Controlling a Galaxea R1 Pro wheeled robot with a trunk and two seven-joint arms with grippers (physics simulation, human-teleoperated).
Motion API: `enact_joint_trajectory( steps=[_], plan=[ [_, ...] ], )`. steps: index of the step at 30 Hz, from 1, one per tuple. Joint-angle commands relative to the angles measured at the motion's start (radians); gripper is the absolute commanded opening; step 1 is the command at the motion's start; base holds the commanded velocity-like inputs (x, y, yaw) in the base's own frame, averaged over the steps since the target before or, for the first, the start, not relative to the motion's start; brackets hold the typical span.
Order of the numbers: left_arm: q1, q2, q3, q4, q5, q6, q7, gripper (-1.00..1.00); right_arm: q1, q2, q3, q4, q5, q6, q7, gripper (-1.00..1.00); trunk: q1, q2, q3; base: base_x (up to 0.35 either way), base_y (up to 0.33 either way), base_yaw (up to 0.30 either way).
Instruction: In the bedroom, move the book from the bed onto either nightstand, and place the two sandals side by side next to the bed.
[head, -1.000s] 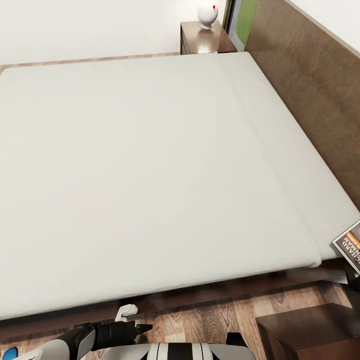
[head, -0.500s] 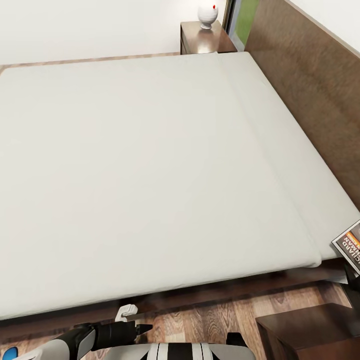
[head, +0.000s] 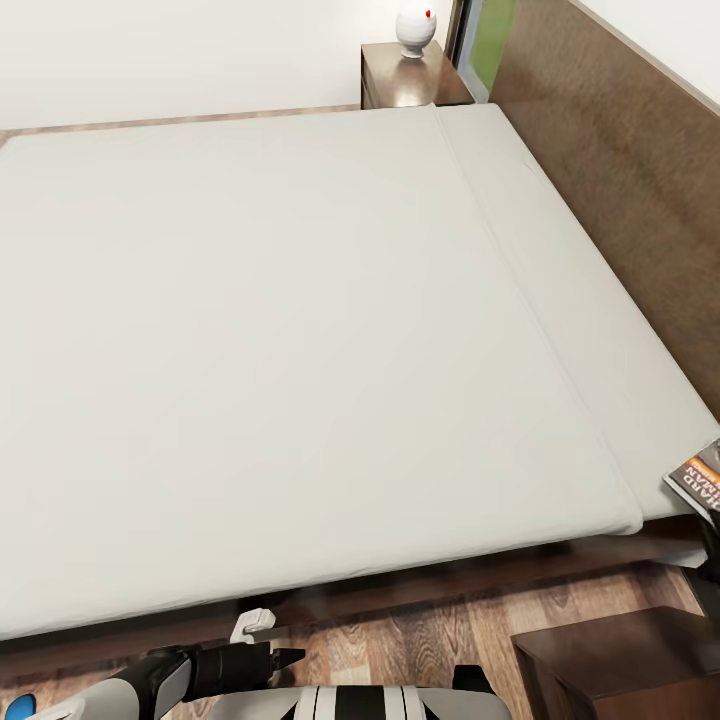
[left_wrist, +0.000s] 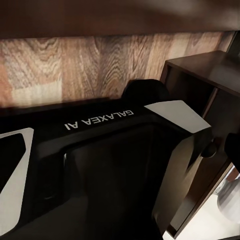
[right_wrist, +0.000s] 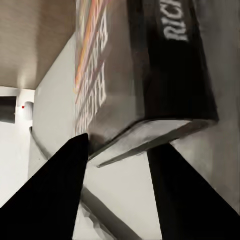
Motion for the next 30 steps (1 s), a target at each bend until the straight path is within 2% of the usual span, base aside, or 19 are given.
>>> enact_joint_trajectory(
  steps=[1,19,30],
  plan=[
    [0.0,0.0,0.009,-0.002,-0.008,0.009,-0.004,1.0,-0.001,0.0,-0.003,0.001,-0.01,0.008,0.0,-1.0,0.0,0.0,0.0,0.0,0.0,0.0],
    [0.0,0.0,0.01,-0.002,-0.008,0.009,-0.009,1.0,-0.001,0.0,-0.001,0.0,-0.01,0.008,0.0,-1.0,0.0,0.0,0.0,0.0,0.0,0.0],
    [0.0,0.0,0.009,-0.002,-0.009,0.011,-0.01,1.0,-0.001,0.0,-0.001,-0.014,-0.01,0.008,0.0,-1.0,-0.042,0.077,0.034,0.0,0.0,0.0]
  ],
)
